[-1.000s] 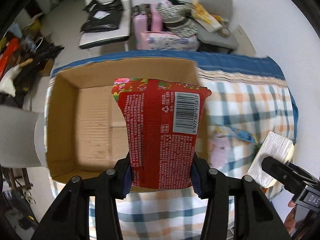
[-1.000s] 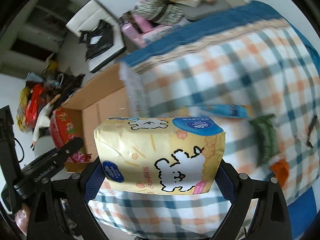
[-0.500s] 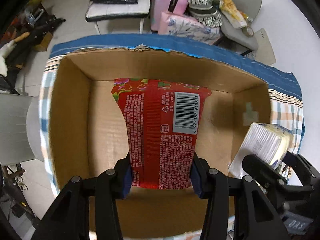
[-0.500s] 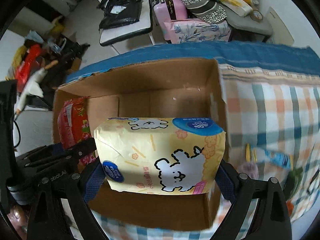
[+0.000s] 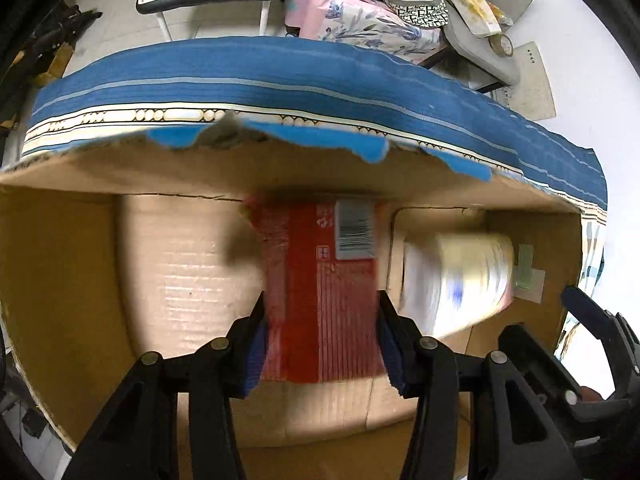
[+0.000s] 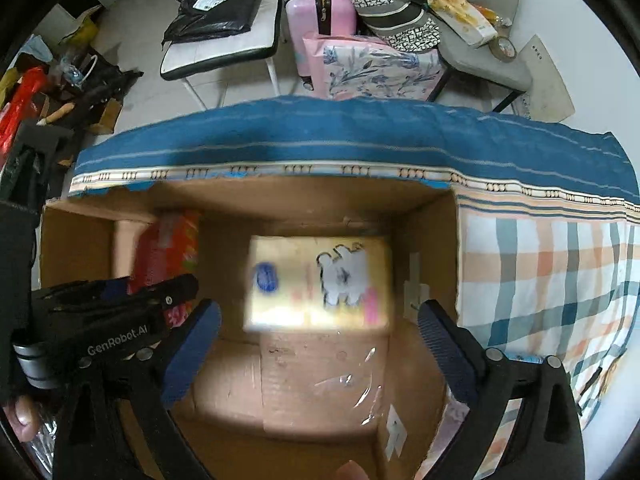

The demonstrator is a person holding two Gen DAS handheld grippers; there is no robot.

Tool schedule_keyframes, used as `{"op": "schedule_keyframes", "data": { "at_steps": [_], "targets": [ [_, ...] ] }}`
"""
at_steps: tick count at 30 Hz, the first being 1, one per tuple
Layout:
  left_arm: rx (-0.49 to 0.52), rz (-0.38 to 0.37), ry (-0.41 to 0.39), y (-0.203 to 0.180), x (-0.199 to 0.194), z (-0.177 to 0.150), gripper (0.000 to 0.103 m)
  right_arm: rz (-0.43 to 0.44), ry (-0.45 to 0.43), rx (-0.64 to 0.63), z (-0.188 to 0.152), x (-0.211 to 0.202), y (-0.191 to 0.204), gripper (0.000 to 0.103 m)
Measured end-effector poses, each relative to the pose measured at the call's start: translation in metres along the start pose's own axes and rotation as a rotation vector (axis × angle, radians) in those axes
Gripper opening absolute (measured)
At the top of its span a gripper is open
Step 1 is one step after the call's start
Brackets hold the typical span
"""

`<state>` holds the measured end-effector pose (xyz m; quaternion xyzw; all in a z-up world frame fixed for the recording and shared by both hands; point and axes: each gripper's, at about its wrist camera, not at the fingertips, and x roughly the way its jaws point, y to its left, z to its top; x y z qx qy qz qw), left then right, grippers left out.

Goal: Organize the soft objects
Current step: 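Carry both items into the cardboard box and open both tools, then grasp the lilac sock with the left tool while the right tool grasps the orange snack bag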

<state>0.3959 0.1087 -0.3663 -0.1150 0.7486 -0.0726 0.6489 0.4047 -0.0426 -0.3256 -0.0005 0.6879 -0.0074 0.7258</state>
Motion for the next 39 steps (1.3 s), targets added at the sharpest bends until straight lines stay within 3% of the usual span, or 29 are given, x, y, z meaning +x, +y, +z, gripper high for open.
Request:
{"op": "schedule_keyframes", "data": {
  "at_steps": [5,7,12,19,22,39],
  "targets": [
    [0.014,0.025,-0.026,0.002,-0.009,-0.001,0.069,0.007,-0.010,0.013,0.006,-0.003,-0.006,0.103],
    [0.017,0.030,-0.038,0.003,-0.012,-0.003,0.086,0.012,-0.032,0.011,0.005,-0.007,-0.008,0.103],
    [0.024,0.078,-0.110,0.004,-0.030,-0.021,0.096,-0.011,-0.061,-0.007,-0.012,-0.018,-0.012,0.103],
    [0.054,0.166,-0.201,0.006,-0.052,-0.063,0.097,-0.008,-0.079,-0.027,-0.050,-0.029,-0.010,0.103],
    [0.057,0.176,-0.245,0.007,-0.064,-0.084,0.102,0.005,-0.098,-0.039,-0.067,-0.039,-0.005,0.103],
    [0.059,0.250,-0.479,-0.008,-0.151,-0.195,0.102,0.075,-0.247,-0.076,-0.167,-0.126,0.009,0.103]
  ]
}}
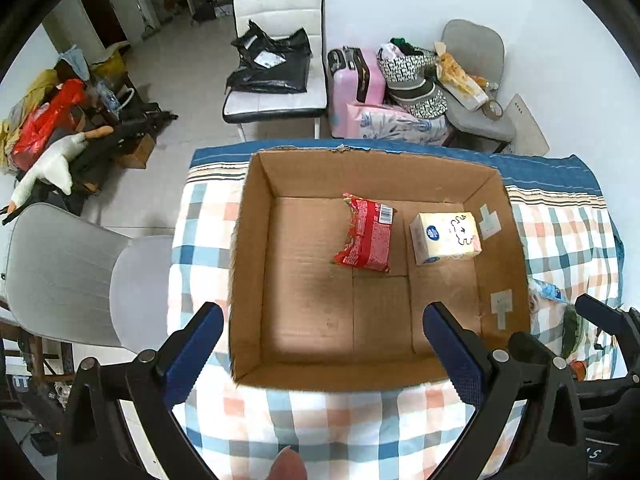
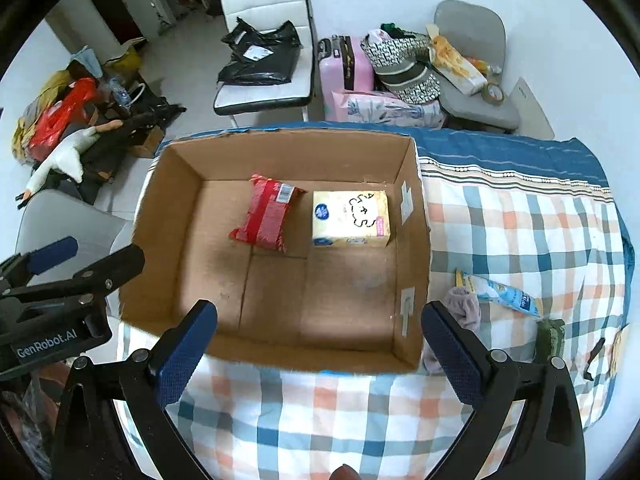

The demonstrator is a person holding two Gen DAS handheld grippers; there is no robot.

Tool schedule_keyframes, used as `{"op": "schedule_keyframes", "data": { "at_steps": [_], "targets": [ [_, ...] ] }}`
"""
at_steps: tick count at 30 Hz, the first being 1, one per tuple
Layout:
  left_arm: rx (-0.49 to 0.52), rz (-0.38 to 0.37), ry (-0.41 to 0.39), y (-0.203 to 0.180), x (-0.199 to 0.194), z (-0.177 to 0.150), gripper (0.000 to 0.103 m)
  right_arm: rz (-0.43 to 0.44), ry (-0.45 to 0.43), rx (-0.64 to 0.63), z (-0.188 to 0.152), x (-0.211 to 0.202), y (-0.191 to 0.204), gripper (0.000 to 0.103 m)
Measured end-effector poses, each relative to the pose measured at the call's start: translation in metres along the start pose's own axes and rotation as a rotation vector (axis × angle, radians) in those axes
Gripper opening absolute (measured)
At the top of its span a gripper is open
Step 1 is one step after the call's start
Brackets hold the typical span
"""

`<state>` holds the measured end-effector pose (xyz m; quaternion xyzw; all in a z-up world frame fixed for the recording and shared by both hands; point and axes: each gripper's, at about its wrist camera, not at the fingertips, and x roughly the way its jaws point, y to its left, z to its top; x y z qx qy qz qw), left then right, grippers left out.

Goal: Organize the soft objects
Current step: 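Grasp the lilac sock with the left tool while the right tool grasps the orange snack bag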

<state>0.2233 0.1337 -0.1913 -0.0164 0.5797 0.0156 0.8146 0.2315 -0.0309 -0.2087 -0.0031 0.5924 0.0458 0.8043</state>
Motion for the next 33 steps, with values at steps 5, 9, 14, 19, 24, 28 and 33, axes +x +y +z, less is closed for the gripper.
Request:
{"op": "schedule_keyframes", "data": {
  "at_steps": [5,9,14,19,24,28,33],
  "targets": [
    [0.000,0.021,-0.040,-0.009,-0.028,-0.016,0.102,0.056,-0.021,-0.001,-0.019,-0.026,-0.003,0.103],
    [0.005,0.034,-0.064,-0.024,-0.048,-0.025,0.102,0.101,-0.041,0.004,-0.034,-0.045,-0.015,0.103],
    [0.046,0.059,-0.094,-0.067,-0.069,-0.033,0.102,0.131,-0.092,0.066,-0.051,-0.066,-0.057,0.103],
    [0.141,0.038,-0.104,-0.142,-0.070,-0.042,0.102,0.166,-0.119,0.196,-0.075,-0.078,-0.135,0.103],
    [0.291,-0.021,-0.033,-0.239,-0.038,-0.043,0.102,0.045,-0.024,0.363,-0.109,-0.062,-0.236,0.103],
    [0.388,-0.016,0.018,-0.303,0.001,-0.044,0.102,-0.048,0.030,0.478,-0.138,-0.038,-0.323,0.103],
    [0.407,0.007,0.175,-0.354,0.079,-0.050,0.102,-0.100,0.133,0.642,-0.182,0.002,-0.416,0.103]
  ]
}}
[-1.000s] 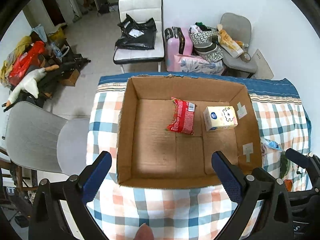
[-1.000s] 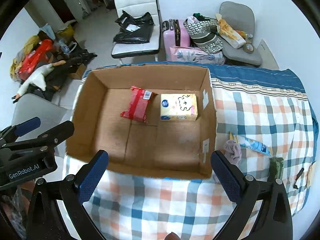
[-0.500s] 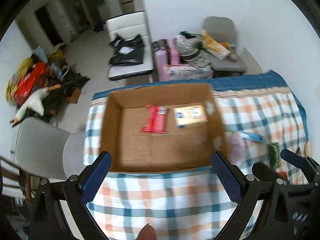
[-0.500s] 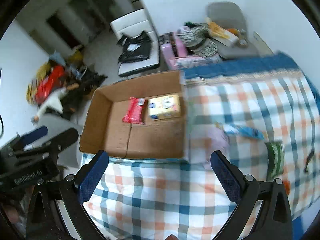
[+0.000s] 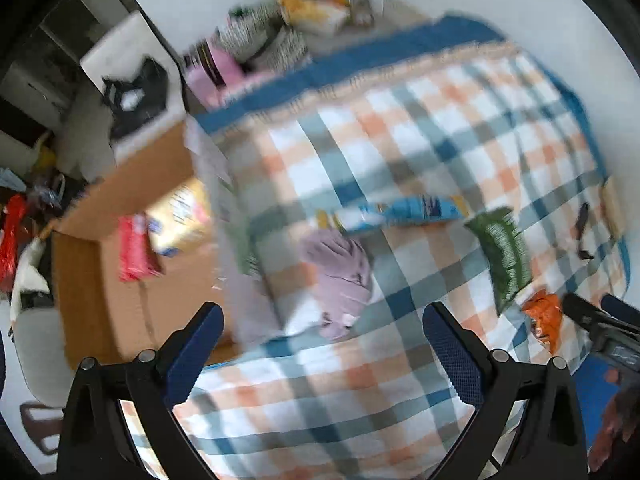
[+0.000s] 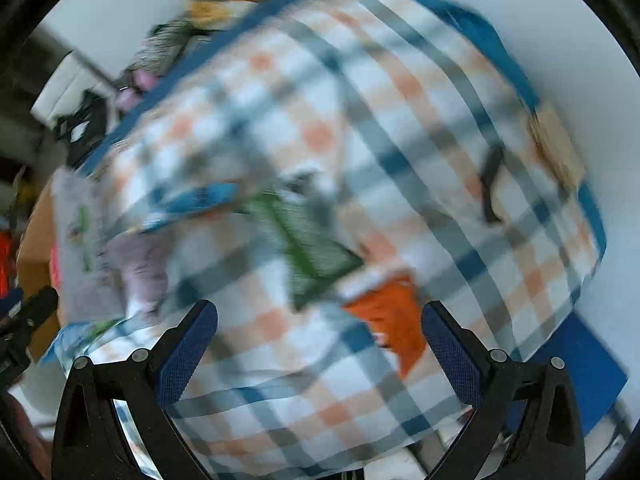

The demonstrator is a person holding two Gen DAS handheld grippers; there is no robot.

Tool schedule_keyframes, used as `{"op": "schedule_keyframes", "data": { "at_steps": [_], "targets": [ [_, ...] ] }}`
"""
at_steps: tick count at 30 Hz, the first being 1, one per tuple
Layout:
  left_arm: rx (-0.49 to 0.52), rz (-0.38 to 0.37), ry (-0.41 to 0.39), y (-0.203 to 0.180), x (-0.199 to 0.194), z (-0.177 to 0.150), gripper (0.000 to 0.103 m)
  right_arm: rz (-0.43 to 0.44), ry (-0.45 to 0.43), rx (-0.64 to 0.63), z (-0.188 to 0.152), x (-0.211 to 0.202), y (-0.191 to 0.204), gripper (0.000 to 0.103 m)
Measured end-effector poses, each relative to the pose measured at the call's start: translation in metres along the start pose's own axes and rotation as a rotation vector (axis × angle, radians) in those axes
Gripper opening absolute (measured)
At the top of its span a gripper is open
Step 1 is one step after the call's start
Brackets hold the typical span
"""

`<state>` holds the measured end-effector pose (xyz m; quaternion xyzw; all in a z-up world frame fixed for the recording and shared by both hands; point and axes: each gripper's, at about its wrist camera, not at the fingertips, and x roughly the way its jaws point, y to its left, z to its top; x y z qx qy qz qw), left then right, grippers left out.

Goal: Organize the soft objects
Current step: 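Grasp the lilac sock with the left tool while the right tool grasps the orange snack bag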

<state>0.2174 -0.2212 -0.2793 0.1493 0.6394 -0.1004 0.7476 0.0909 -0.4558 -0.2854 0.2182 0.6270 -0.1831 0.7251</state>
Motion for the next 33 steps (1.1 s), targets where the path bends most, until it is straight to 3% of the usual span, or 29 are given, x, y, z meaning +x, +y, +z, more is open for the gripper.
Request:
{"op": "schedule_keyframes", "data": {
  "at_steps": [5,7,10,16,20,23,25,27,33],
  "targets": [
    [-0.082,-0.014,0.161,-0.006,0.066,0.011,0.102,0.062,0.048,0.066,0.012,0.027,-0.037,0.103],
    [-0.094,-0.028,0.205,-0.009,0.084,0.016,0.102,0.074,0.060,0.043,0.018,0.035,-0.032,0.103],
    [-0.075,0.009,0.236,-0.017,0.100,0.026,0.102,0.077,0.094,-0.001,0.026,0.046,-0.022,0.103],
    [-0.047,0.101,0.334,-0.023,0.137,0.032,0.102,-0.060,0.139,-0.061,0.021,0.058,-0.027,0.103],
    [-0.064,0.073,0.395,-0.027,0.163,0.027,0.102,-0.108,0.207,-0.082,0.010,0.078,-0.034,0.103],
    [-0.090,0.028,0.381,-0.028,0.166,0.023,0.089,-0.117,0.250,-0.081,0.004,0.097,-0.039,0.103],
    [-0.085,-0.003,0.366,-0.034,0.161,0.019,0.062,-0.132,0.265,-0.081,0.003,0.107,-0.042,0.103],
    [-0.052,0.000,0.354,-0.046,0.152,0.015,0.045,-0.137,0.272,-0.073,0.002,0.115,-0.045,0.101],
    [-0.002,-0.049,0.342,-0.071,0.140,-0.005,0.040,-0.034,0.320,-0.025,-0.005,0.128,-0.047,0.074]
  ]
}}
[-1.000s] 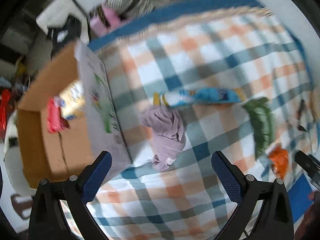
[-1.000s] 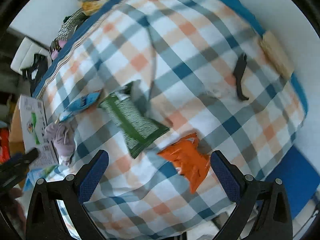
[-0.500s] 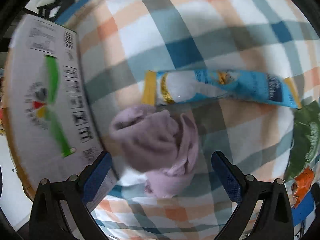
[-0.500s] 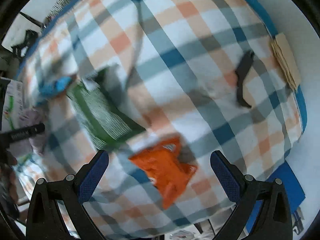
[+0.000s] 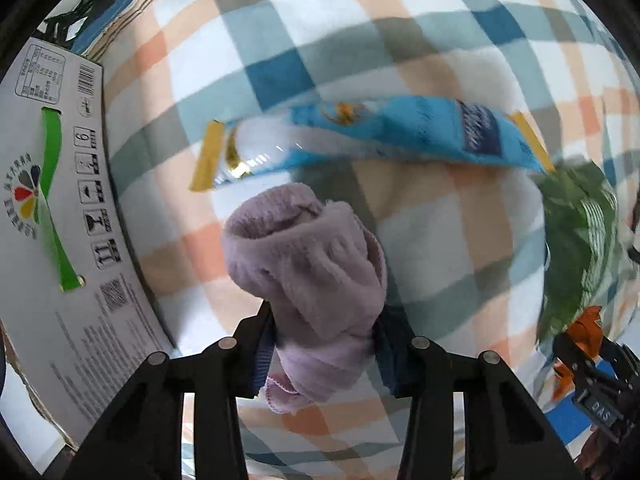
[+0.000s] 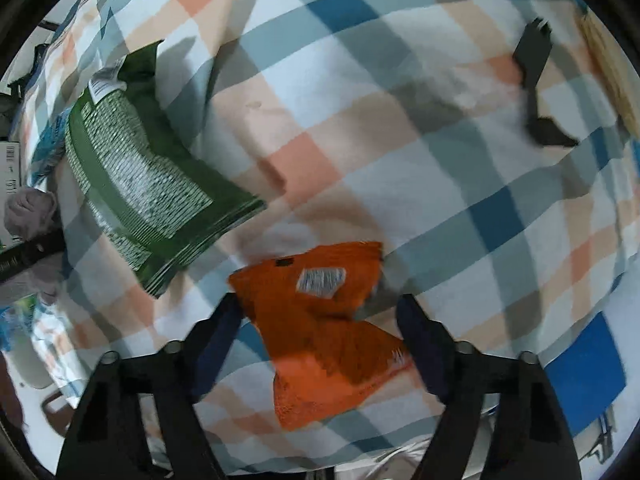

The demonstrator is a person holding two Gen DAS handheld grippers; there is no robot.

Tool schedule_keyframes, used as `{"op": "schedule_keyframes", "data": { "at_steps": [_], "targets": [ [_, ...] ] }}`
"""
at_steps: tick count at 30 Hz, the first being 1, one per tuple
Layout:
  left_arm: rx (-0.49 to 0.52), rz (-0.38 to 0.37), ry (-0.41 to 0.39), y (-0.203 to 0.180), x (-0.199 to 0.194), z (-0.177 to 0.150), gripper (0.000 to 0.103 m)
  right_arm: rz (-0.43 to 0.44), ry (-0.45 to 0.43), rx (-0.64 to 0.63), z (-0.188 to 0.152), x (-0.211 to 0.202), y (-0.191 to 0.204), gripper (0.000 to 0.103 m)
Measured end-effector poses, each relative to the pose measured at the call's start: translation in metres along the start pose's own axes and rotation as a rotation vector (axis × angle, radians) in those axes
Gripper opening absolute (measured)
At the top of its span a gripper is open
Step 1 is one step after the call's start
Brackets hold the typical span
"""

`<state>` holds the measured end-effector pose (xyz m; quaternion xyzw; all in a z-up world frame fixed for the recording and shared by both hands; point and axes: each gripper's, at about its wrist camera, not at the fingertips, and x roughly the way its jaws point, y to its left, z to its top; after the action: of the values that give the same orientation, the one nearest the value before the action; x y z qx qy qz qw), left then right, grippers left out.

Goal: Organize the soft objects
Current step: 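Grasp the lilac sock with the left tool while the right tool grasps the orange snack bag, then carry the sock and orange bag into the box and release both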

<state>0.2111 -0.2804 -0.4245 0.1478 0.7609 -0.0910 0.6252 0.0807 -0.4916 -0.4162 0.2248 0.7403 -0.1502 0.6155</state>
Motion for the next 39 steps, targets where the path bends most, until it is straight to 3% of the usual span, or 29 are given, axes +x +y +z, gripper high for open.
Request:
{"op": "schedule_keyframes", "data": {
  "at_steps": [9,14,16,17,23,29,39],
  "targets": [
    [0.012,-0.020,-0.006,-0.010,0.016,-0.004,0.043,-0.002,0.012,-0.004,-0.016,0.001,0.001,0.073],
    [-0.003,-0.034,-0.016,-0.008,0.016,-0.007,0.040,0.001,0.038,-0.021,-0.028,0.008,-0.003,0.073],
    [-0.002,-0.035,-0.019,0.016,0.015,-0.010,0.038,-0.006,0.054,-0.026,-0.036,0.017,-0.004,0.072],
    [0.003,-0.035,-0.020,0.028,0.011,-0.001,0.038,-0.002,0.057,-0.024,-0.037,0.019,-0.005,0.065],
    [0.019,-0.057,-0.034,0.022,0.001,-0.019,0.037,-0.008,0.022,-0.021,-0.050,0.020,-0.010,0.055],
    [0.028,-0.094,-0.055,0.020,-0.008,-0.045,0.037,0.014,-0.009,-0.012,-0.079,0.007,-0.006,0.050],
    [0.037,-0.187,-0.153,0.039,-0.060,-0.104,0.037,0.080,-0.098,-0.105,-0.113,-0.056,0.024,0.049]
  ]
}}
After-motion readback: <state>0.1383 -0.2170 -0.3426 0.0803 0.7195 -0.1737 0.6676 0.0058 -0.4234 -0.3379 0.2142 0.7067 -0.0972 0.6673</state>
